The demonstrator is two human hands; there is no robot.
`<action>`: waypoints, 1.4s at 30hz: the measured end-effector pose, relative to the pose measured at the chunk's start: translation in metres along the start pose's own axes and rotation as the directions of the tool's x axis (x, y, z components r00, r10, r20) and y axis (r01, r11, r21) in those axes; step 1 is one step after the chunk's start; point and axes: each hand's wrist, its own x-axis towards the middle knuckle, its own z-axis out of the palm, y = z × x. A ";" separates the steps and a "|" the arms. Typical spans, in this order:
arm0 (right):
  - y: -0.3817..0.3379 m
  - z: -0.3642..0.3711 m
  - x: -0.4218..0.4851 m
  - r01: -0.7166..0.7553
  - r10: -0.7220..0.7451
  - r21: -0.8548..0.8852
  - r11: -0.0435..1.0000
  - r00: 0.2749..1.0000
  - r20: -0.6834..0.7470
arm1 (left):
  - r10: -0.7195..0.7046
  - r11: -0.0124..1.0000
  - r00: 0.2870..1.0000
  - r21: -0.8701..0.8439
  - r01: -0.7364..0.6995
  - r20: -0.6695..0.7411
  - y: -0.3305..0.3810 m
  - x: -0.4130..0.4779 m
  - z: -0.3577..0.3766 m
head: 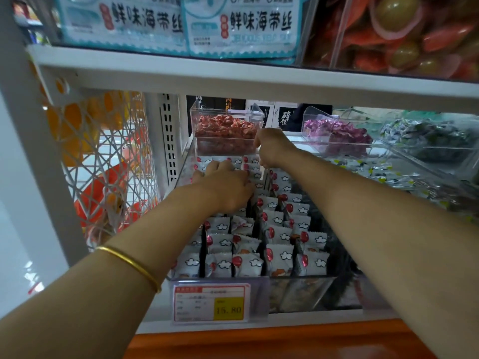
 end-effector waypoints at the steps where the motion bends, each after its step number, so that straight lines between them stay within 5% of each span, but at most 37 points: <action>1: -0.001 0.006 0.003 -0.012 0.012 -0.002 1.000 1.000 0.001 | -0.005 1.000 1.000 0.004 0.005 0.004 0.000 -0.002 -0.002; 7: -0.004 0.024 0.012 -0.083 0.084 0.121 0.989 0.996 -0.007 | -0.021 1.000 1.000 -0.010 0.021 -0.019 0.000 -0.011 -0.007; 13: -0.004 -0.002 -0.005 -0.071 0.148 0.285 0.956 0.954 -0.261 | 0.010 0.997 0.976 -0.078 -0.028 -0.219 -0.008 -0.021 -0.005; 18: -0.011 -0.035 -0.065 0.060 0.296 0.673 0.737 0.866 -0.402 | -0.066 0.895 0.907 -0.427 -0.130 -0.416 0.000 -0.054 -0.007; 21: -0.017 -0.048 -0.114 0.122 0.321 0.737 0.665 0.844 -0.429 | -0.075 0.853 0.889 -0.491 -0.177 -0.451 0.006 -0.078 -0.011; 26: -0.030 -0.055 -0.184 0.131 0.291 0.936 0.327 0.928 -0.231 | -0.029 0.831 0.926 -0.524 -0.187 -0.377 0.008 -0.113 -0.007; 33: -0.035 -0.058 -0.217 0.030 0.211 0.998 -0.049 0.977 -0.019 | 0.036 0.684 0.949 -0.684 -0.253 -0.314 0.000 -0.141 0.000; 37: -0.035 -0.056 -0.221 -0.010 0.143 0.995 -0.097 0.989 0.024 | 0.029 0.626 0.954 -0.738 -0.252 -0.300 0.004 -0.144 0.001; 42: -0.039 -0.049 -0.224 0.035 0.062 0.999 0.028 0.997 -0.037 | 0.082 0.471 0.965 -0.843 -0.258 -0.250 0.015 -0.150 -0.007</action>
